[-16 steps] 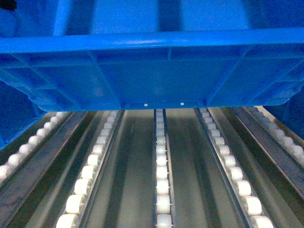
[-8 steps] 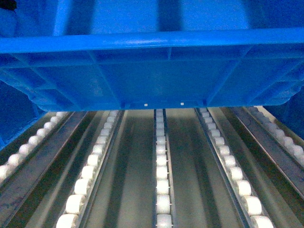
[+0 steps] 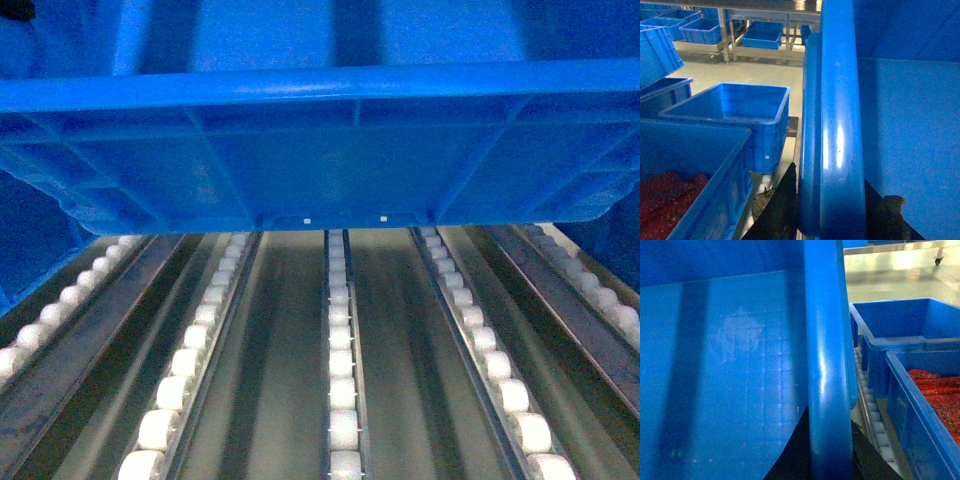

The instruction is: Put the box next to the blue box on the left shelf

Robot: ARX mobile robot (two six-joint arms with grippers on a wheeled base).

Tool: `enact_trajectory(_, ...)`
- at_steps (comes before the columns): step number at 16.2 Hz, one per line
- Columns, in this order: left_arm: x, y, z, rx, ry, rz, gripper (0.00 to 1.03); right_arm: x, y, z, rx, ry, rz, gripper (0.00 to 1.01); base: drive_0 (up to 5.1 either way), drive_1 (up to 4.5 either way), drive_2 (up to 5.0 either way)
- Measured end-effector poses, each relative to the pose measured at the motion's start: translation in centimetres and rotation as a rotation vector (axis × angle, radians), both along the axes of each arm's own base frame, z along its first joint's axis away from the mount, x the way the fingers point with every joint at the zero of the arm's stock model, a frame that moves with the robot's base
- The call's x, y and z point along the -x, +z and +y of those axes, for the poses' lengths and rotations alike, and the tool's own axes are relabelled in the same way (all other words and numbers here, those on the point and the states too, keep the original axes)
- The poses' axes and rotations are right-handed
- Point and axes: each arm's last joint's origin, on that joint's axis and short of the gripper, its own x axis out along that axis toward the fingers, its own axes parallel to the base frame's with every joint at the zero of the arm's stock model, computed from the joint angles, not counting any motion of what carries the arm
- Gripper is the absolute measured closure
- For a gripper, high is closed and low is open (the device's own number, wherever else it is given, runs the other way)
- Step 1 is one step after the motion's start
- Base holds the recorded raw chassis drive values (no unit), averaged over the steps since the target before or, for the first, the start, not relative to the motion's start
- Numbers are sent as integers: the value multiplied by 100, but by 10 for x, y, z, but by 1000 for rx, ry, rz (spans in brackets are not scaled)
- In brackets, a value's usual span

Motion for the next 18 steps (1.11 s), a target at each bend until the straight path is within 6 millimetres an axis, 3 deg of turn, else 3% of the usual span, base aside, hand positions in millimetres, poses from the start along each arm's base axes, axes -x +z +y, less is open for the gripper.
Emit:
enact_trajectory(9,0,-1,0,-10,2,14,83,0,-1,0,18,-20,20,94,0,0,0)
enact_trajectory(12,-1,-1,3,-72,2,100,83,6,1,10,104,-143,117,94,0,0,0)
enact_trajectory(15,-1,-5,6,-86,-4,171,83,7,10,8,76,-108,220,94,0,0,0)
enact_trajectory(18,3,-22,3,-120,-30,352,83,9,-11,6,68,-79,411,94,0,0,0)
